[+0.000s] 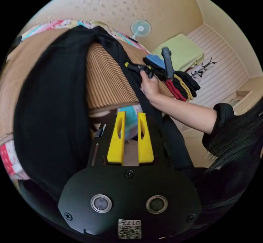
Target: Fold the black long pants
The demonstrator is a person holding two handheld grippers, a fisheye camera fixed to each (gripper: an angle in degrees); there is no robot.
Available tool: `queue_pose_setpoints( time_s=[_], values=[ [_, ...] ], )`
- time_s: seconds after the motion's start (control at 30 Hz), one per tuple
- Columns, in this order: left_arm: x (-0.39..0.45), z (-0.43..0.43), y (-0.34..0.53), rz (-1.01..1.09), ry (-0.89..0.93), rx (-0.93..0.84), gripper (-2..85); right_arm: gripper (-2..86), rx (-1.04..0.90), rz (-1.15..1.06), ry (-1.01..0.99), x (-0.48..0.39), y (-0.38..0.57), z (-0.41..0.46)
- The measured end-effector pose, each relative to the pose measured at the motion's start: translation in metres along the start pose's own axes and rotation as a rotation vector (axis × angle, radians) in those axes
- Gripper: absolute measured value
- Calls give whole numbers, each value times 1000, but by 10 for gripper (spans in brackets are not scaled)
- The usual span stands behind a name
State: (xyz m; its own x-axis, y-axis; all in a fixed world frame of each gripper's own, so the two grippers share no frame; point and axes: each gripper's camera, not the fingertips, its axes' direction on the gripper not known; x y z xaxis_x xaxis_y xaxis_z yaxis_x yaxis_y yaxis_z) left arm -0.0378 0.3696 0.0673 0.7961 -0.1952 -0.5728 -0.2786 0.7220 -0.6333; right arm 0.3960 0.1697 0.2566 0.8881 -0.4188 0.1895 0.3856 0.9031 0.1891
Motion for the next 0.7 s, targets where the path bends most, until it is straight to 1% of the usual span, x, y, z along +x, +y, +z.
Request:
queue_pose_setpoints(
  time_s=[0.03,0.07,0.13,0.17,0.23,0.27,0.37,0.4,0.43,0.47,0.5,0.6,0.7],
  values=[
    [7,16,-3,2,68,-57,106,1,-9,6,-25,7,-2,-1],
    [12,28,-7,-16,65,-87,121,1,-16,10,-57,15,-4,-2],
    [16,29,-12,-26,-26,-63,116,2,-43,33,-121,29,-8,-4],
    [16,28,-17,-47,-44,-62,117,2,-90,72,-177,40,-12,-4],
    [14,24,-21,-78,11,-49,126,3,-153,112,-268,57,-16,-15],
    [13,23,-23,-90,54,-52,132,3,-108,118,-303,65,-10,-35],
    [13,21,-29,-115,36,-68,129,4,44,120,-342,75,22,-91],
    [13,21,-30,-121,37,-68,106,4,60,127,-345,77,29,-100],
    [14,20,-31,-118,73,-73,60,4,78,140,-347,79,45,-115],
    [17,21,-32,-100,154,-79,31,4,85,150,-345,81,61,-127],
    [18,22,-32,-102,184,-83,17,5,89,158,-343,82,69,-132],
    [25,2,-37,-89,224,-39,0,7,125,230,-351,96,109,-153],
    [42,-49,-48,17,301,71,-5,14,154,324,-407,127,124,-165]
  ],
)
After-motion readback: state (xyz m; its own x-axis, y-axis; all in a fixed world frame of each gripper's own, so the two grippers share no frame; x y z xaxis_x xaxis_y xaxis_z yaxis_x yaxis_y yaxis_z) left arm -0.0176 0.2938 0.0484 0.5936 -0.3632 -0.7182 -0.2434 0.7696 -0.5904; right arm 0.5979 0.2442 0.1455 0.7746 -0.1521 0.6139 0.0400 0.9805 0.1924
